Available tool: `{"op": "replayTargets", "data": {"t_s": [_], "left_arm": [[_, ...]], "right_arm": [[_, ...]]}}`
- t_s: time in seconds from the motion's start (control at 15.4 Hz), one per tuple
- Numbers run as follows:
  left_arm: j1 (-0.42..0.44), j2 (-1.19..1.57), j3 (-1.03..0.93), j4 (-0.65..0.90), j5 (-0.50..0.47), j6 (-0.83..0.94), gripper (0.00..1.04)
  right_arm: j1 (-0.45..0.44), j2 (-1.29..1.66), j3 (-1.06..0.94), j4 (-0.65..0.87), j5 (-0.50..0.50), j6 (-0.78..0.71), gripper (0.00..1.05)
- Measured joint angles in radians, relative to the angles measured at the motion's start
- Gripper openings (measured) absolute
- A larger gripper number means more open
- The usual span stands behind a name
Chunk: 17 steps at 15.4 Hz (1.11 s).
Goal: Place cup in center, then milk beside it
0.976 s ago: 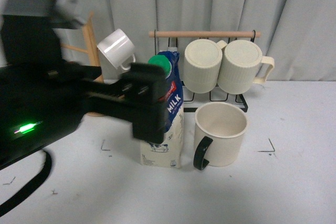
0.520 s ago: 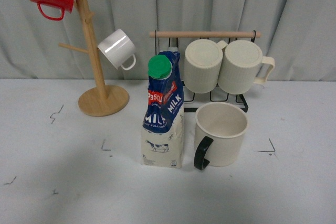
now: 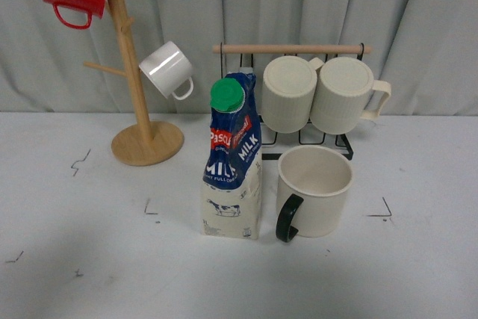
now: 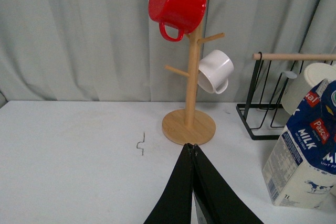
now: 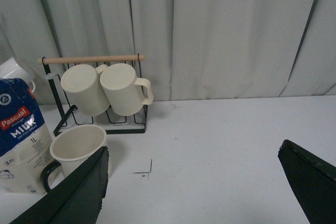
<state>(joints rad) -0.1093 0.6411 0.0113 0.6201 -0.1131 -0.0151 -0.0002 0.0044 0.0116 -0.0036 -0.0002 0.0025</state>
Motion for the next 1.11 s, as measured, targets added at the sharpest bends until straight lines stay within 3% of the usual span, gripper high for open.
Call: {"op": "replayTargets", "data": {"t_s": [0.13,0.2,1.04,1.11], "left_arm": [[0.105,-0.103,0.000,-0.090,0.104,0.001,0.02],[0.115,-0.142,-0.001,-0.129,0.098,0.000,0.02],[0.108,-0.472,-0.001,-0.450,0.113,0.000,0.02],[0.108,-0.564,0.000,-0.600,0.116,0.001,0.02]], "right_arm": [[0.000,0.000,0.000,0.000,0.000,0.000,0.98],[0.000,0.000,0.000,0.000,0.000,0.000,0.98],[0.000,0.000,0.000,0.000,0.000,0.000,0.98],[0.000,0.000,0.000,0.000,0.000,0.000,0.98]]}}
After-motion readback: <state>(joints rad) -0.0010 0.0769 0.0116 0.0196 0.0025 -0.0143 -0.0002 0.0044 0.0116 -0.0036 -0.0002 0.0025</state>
